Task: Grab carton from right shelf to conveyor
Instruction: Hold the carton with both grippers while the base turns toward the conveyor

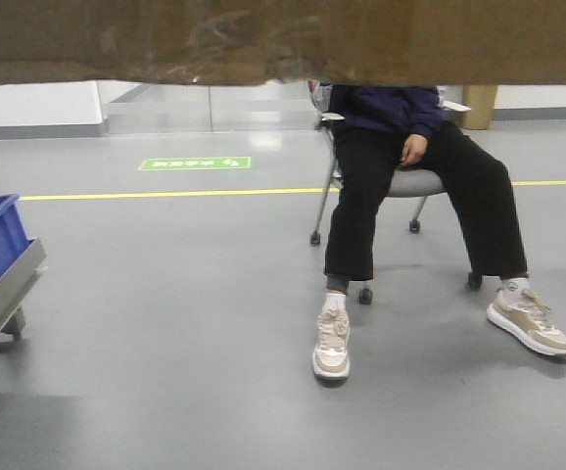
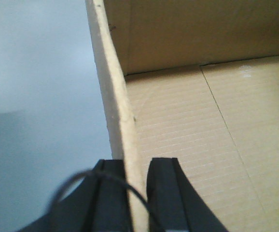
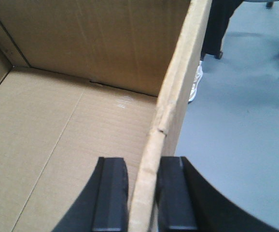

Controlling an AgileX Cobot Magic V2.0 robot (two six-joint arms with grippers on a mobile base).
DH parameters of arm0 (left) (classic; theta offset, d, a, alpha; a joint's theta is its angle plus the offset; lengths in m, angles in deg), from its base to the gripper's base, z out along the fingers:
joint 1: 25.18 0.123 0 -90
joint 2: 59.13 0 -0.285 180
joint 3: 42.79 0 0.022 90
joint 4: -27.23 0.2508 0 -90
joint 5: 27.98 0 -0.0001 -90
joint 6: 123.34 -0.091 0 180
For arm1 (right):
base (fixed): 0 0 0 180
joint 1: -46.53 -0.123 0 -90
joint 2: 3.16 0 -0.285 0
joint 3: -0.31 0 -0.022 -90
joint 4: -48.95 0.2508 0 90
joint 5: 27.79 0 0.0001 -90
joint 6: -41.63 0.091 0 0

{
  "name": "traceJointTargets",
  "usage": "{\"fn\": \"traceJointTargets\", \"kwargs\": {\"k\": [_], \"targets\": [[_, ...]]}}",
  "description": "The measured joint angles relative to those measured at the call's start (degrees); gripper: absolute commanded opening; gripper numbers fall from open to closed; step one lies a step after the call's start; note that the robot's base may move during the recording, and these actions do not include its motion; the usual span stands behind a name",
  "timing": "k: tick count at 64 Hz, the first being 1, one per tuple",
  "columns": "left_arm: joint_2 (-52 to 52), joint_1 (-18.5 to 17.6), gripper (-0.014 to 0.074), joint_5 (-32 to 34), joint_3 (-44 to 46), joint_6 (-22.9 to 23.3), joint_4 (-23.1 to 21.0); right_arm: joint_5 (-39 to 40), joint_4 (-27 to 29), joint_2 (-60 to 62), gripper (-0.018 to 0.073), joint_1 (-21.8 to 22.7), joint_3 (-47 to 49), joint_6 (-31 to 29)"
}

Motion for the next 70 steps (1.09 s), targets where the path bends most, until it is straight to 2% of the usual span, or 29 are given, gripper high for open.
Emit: {"fn": "traceJointTargets", "kwargs": {"k": [70], "targets": [[0.00,0.00,-0.0016,0.00,0.00,0.00,0.34,0.00,0.00,0.00,-0.0070,0.00,0.00,0.00]]}}
